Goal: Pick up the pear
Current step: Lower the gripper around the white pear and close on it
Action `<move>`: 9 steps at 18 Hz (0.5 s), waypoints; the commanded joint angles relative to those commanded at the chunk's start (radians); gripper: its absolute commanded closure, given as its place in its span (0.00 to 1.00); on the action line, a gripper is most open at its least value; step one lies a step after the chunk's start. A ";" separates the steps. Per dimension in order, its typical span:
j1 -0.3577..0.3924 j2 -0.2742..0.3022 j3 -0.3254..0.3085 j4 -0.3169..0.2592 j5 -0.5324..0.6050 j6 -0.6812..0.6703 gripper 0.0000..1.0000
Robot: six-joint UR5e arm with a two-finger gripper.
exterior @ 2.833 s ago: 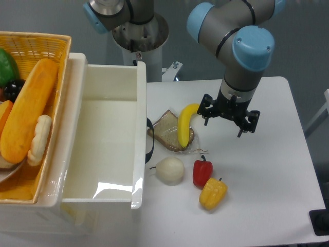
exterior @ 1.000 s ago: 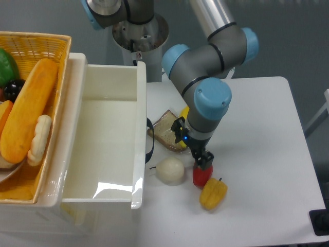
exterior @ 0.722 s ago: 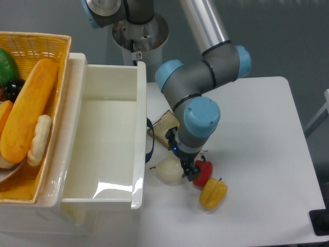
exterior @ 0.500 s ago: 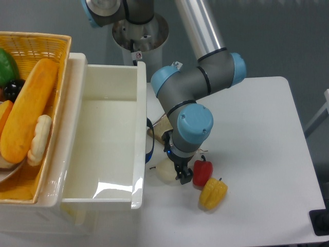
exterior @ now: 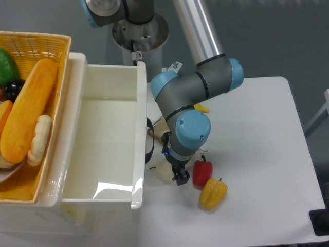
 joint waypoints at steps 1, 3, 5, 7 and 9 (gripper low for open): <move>0.000 -0.003 0.002 0.000 0.000 0.000 0.00; -0.002 -0.008 0.002 0.000 0.000 0.000 0.00; 0.000 -0.014 0.003 0.005 0.000 -0.002 0.00; -0.002 -0.025 0.003 0.006 0.000 -0.003 0.00; -0.002 -0.026 0.003 0.005 0.000 -0.005 0.00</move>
